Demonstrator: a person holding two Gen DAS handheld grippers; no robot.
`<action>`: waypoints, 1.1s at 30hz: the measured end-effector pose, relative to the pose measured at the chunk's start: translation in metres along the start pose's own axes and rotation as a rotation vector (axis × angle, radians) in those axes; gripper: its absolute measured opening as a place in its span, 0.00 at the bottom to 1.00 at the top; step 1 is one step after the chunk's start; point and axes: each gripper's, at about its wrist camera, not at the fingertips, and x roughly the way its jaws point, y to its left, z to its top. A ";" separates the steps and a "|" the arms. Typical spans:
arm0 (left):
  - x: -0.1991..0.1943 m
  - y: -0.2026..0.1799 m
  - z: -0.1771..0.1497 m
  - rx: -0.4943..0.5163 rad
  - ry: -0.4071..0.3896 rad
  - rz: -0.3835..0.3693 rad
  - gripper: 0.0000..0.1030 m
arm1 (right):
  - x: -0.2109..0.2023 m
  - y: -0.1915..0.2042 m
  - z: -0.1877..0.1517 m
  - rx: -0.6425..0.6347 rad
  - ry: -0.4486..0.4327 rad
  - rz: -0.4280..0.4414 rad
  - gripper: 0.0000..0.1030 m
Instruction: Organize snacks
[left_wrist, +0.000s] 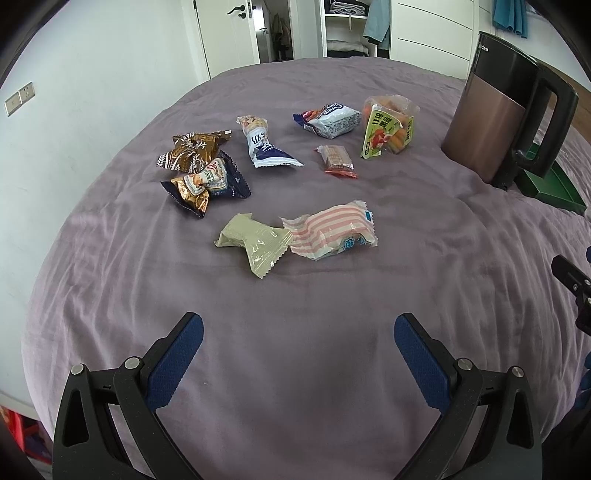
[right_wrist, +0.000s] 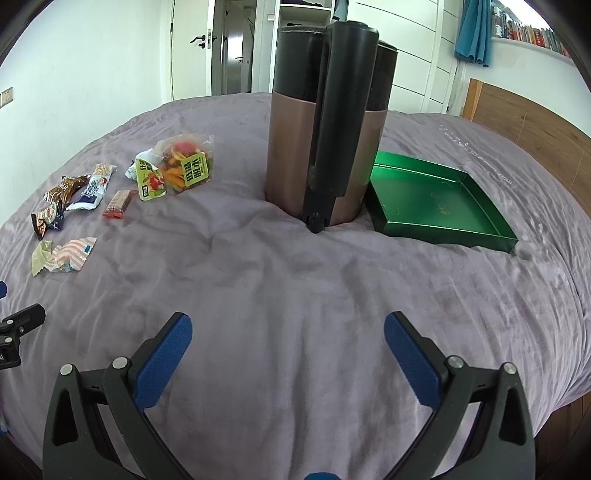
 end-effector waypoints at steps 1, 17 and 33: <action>0.000 0.000 0.000 0.001 0.001 0.000 0.99 | -0.001 0.001 0.001 -0.001 0.001 -0.002 1.00; 0.000 -0.002 0.002 0.012 0.012 0.005 0.99 | 0.000 -0.001 0.003 0.012 0.002 0.004 1.00; 0.000 -0.002 0.004 0.011 0.015 0.005 0.99 | 0.001 0.002 0.004 0.014 0.004 0.011 1.00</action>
